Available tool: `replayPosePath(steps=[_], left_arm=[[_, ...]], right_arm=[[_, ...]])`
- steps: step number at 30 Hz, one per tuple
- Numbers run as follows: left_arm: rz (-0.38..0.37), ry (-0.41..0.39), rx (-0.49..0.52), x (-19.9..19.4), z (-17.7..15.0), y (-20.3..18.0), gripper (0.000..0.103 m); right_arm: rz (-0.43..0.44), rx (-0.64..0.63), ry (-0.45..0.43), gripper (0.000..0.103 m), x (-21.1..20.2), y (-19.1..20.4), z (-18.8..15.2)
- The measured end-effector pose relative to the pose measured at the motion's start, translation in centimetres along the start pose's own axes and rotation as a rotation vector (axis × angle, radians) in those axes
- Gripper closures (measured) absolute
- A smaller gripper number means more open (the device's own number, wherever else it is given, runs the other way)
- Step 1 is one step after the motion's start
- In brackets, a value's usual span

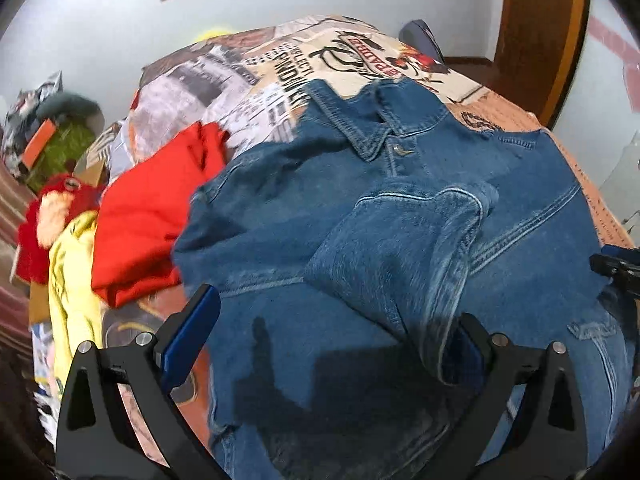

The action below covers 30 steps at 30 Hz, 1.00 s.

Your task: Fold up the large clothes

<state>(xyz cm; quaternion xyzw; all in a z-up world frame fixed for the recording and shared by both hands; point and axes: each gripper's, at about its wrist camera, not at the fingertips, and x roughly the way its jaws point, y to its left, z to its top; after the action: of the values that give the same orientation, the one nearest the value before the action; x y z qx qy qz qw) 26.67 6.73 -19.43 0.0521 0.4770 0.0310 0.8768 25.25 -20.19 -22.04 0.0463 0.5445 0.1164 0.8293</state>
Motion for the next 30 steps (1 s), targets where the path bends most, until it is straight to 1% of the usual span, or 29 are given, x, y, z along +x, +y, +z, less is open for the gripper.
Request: replayPosePath(steps=[1, 4, 5, 8, 10, 11, 12, 14, 15, 16, 17, 18, 19, 20, 23, 27, 30], left_arm=[[0.02, -0.011, -0.006, -0.4, -0.5, 0.6, 0.0], [-0.008, -0.016, -0.048, -1.0, -2.4, 2.3, 0.0], [-0.01, -0.007, -0.059, -1.0, -3.1, 2.9, 0.0], [-0.05, 0.025, -0.09, -0.6, -4.9, 4.0, 0.0], [-0.048, 0.04, -0.114, -0.4, -5.9, 4.6, 0.0], [-0.034, 0.045, -0.131, -0.3, -6.3, 5.0, 0.0], [-0.005, 0.047, -0.146, -0.3, -6.7, 5.5, 0.0], [0.11, 0.059, -0.173, -0.2, -7.6, 7.0, 0.0], [0.095, 0.068, -0.19, 0.0, -8.0, 7.8, 0.0], [0.019, 0.082, -0.227, 0.1, -8.4, 8.7, 0.0], [-0.04, 0.099, -0.285, 0.3, -8.8, 9.8, 0.0], [-0.074, 0.11, -0.319, 0.4, -9.0, 10.4, 0.0], [-0.105, 0.121, -0.346, 0.5, -8.9, 10.9, 0.0], [-0.106, 0.124, -0.351, 0.4, -8.8, 11.0, 0.0], [-0.054, 0.099, -0.34, -0.3, -7.5, 11.2, 0.0], [-0.031, 0.043, -0.301, -1.0, -5.1, 11.6, 0.0], [-0.029, 0.016, -0.302, -0.7, -3.5, 12.3, 0.0]], right_arm=[[0.001, 0.0, -0.001, 0.056, 0.0, -0.1, -0.1], [-0.006, 0.006, -0.005, 0.056, 0.0, -0.1, -0.1], [-0.009, 0.006, -0.006, 0.056, 0.0, 0.0, -0.2], [-0.02, 0.01, -0.004, 0.055, 0.0, 0.2, -0.2], [-0.029, 0.011, -0.002, 0.055, -0.1, 0.4, -0.2], [-0.034, 0.012, -0.001, 0.055, -0.1, 0.5, -0.2], [-0.038, 0.012, 0.0, 0.055, -0.2, 0.5, -0.2], [-0.044, 0.01, 0.002, 0.054, -0.3, 0.7, -0.3], [-0.043, 0.009, 0.003, 0.054, -0.3, 0.7, -0.2], [-0.045, 0.008, 0.007, 0.053, -0.3, 0.7, -0.2], [-0.047, 0.007, 0.011, 0.053, -0.3, 0.8, -0.1], [-0.049, 0.003, 0.018, 0.052, -0.3, 0.9, 0.0], [-0.05, -0.001, 0.024, 0.052, -0.4, 0.9, 0.1], [-0.047, -0.004, 0.028, 0.052, -0.5, 1.0, 0.3], [-0.014, -0.003, 0.029, 0.052, -1.0, 0.8, 1.0], [-0.019, -0.012, -0.001, 0.052, -1.8, 0.6, 2.3], [-0.03, -0.021, -0.026, 0.052, -2.2, 0.5, 3.7]])
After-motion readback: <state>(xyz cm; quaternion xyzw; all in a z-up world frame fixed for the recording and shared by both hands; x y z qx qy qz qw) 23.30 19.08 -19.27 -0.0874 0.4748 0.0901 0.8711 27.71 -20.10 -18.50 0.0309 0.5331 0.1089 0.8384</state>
